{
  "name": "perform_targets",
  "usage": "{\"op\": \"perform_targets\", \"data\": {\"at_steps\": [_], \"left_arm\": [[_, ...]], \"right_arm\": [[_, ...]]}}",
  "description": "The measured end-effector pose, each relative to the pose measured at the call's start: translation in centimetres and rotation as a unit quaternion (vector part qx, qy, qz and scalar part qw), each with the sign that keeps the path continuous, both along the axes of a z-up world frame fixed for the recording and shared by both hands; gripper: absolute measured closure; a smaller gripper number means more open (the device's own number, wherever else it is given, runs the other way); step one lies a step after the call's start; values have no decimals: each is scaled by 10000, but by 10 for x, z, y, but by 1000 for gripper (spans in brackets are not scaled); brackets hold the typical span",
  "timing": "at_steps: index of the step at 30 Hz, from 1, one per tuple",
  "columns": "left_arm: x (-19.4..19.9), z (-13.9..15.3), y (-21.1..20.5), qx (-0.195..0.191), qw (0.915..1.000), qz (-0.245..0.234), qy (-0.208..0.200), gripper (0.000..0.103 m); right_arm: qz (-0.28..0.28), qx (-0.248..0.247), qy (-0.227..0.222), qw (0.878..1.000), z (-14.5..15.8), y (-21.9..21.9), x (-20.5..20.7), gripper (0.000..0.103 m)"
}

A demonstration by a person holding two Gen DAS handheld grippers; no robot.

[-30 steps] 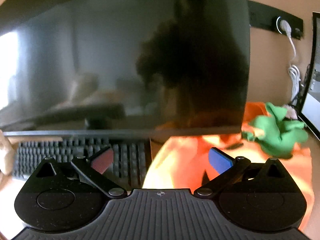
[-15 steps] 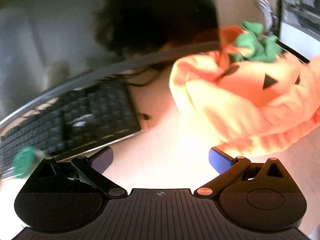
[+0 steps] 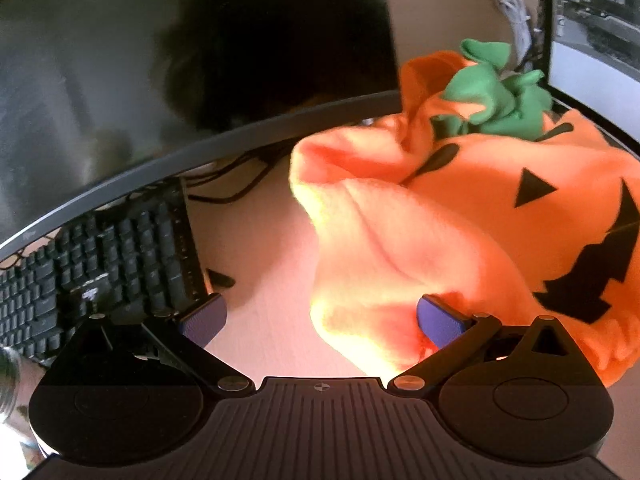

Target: Fold clothes

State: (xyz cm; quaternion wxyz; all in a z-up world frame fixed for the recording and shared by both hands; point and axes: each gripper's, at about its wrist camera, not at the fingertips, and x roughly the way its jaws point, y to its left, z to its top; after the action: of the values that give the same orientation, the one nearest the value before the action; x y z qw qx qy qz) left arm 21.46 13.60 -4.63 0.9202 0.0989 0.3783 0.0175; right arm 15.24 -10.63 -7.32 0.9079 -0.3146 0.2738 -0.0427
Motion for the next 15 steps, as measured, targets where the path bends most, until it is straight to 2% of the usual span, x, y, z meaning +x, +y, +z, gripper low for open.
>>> {"op": "perform_targets", "data": {"at_steps": [1,3,5,7,10,11,12,15], "left_arm": [[-1,2,5,65,9997,203,-76,0],[-3,12,21,163,9959,834,-297,0],[-15,36,50,27,9844,1664,-575,0],[-36,73,83,-593,9710,2170,-813,0],[-77,132,127,-1762,9433,2530,-1227,0],[-88,149,132,-1924,9384,2519,-1375,0],[-97,162,129,-1964,9396,2374,-1488,0],[-112,186,93,-1871,9565,1500,-1659,0]], "right_arm": [[-232,-181,-223,9993,0,-5,6,0],[-776,-87,-555,9954,13,-29,17,0],[-1019,32,-974,9900,43,-53,12,0],[-1100,96,-1507,9824,82,-75,-4,0],[-1007,305,-2423,9645,152,-103,-39,0],[-977,313,-2653,9587,170,-108,-49,0],[-942,327,-2841,9536,185,-110,-57,0],[-682,178,-3278,9421,210,-106,-68,0]]}}
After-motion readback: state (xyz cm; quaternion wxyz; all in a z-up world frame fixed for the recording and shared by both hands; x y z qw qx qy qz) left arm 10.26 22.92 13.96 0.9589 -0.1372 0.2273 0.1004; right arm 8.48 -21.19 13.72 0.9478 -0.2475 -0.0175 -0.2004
